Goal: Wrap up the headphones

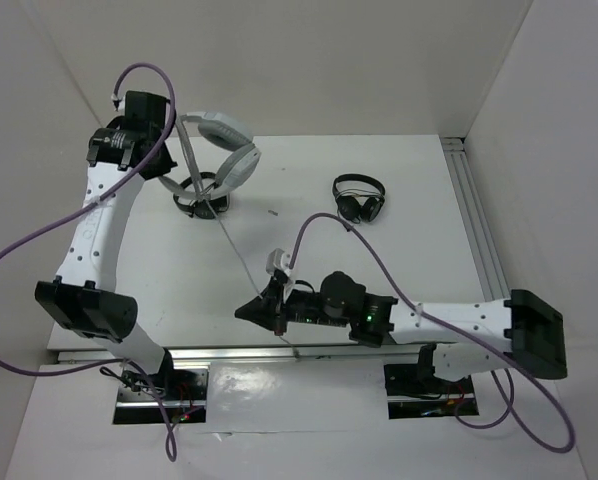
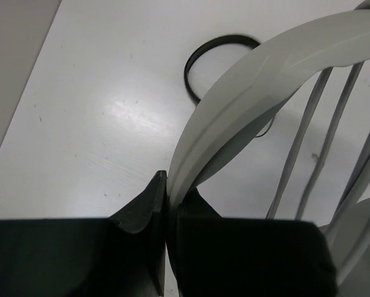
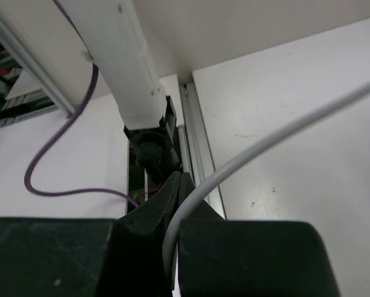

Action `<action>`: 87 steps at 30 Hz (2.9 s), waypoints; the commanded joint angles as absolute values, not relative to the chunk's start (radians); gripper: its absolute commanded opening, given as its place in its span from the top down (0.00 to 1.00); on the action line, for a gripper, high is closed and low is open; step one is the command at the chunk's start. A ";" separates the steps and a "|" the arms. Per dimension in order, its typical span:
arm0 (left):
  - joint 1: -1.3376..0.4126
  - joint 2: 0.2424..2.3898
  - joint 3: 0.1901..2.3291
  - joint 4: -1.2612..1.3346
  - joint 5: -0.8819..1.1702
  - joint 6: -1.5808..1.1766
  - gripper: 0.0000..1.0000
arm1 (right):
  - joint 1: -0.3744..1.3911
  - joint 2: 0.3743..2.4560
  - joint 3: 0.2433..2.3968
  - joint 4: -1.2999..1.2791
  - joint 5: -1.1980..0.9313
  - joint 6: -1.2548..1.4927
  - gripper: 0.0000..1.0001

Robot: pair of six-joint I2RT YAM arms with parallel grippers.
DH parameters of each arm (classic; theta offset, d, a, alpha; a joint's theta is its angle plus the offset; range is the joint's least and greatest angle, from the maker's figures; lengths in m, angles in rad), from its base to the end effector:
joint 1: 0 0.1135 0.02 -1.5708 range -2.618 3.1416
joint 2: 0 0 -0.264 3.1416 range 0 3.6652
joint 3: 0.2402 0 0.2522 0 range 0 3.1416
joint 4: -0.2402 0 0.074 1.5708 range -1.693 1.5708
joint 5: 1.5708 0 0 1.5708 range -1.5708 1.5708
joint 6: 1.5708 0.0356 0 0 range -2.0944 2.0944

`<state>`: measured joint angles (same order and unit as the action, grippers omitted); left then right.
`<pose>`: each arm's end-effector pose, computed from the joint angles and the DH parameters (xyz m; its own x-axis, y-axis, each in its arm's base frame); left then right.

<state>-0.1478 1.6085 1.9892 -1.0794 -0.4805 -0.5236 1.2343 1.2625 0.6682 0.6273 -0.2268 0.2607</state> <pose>0.3149 -0.0302 0.4561 -0.4412 -0.3826 -0.8118 -0.5082 0.8521 -0.1254 0.0866 0.2717 0.2812 -0.2457 0.0583 -0.9676 -0.9632 0.0979 0.2505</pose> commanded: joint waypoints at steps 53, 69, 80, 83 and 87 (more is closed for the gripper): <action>-0.792 0.876 1.479 -0.818 -0.184 -0.313 1.00 | 0.678 1.457 1.152 0.061 -0.434 -0.019 0.94; -0.792 0.985 1.701 -0.773 -0.215 -0.316 1.00 | 0.755 1.700 0.934 0.767 -0.776 0.368 0.73; -0.792 0.985 1.701 -0.773 -0.265 -0.334 1.00 | 0.764 1.709 0.905 0.766 -0.753 0.350 0.60; -0.792 0.985 1.701 -0.782 -0.287 -0.353 1.00 | 0.775 1.720 0.896 0.765 -0.726 0.350 0.60; -0.792 0.963 1.689 -0.770 -0.287 -0.377 1.00 | 0.795 1.720 0.885 0.756 -0.631 0.328 0.61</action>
<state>-0.7879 1.0039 1.6512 -0.9138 -0.2844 -0.2932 0.7727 1.7100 0.8997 0.7147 -0.7067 0.3508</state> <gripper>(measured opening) 0.145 0.395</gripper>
